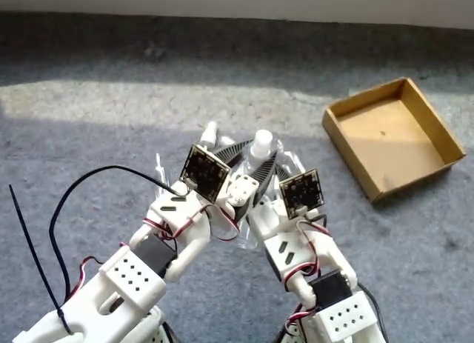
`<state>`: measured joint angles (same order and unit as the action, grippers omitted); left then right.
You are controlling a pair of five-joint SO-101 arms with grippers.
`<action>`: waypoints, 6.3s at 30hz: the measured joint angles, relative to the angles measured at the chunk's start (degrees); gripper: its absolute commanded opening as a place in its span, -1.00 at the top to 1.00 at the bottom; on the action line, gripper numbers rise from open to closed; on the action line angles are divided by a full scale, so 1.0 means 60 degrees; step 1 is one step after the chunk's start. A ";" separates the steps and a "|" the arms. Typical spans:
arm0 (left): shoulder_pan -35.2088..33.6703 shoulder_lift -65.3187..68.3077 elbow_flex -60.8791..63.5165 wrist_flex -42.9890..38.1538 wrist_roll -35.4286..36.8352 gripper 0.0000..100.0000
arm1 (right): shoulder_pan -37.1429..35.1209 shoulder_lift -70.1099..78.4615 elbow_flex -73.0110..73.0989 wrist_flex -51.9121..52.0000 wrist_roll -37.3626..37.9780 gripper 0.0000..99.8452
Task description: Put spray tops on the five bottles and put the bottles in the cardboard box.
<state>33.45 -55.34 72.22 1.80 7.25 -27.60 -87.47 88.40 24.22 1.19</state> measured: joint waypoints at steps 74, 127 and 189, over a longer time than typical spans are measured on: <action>-0.3692 -0.8117 0.0264 0.8308 -0.0088 0.99 | 0.0571 0.0015 -0.0088 0.0044 -0.0015 0.84; -0.5817 -0.8103 0.2447 1.1839 -0.0088 0.99 | 0.7048 1.2190 -0.8615 -0.4659 -0.0015 0.84; -0.5817 -0.8147 0.2505 1.1575 -0.0103 0.99 | 0.7531 2.1509 -1.6952 -0.4762 0.1451 0.72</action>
<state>-1.45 -104.22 87.25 71.25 6.64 17.58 41.58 -13.32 -4.35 9.89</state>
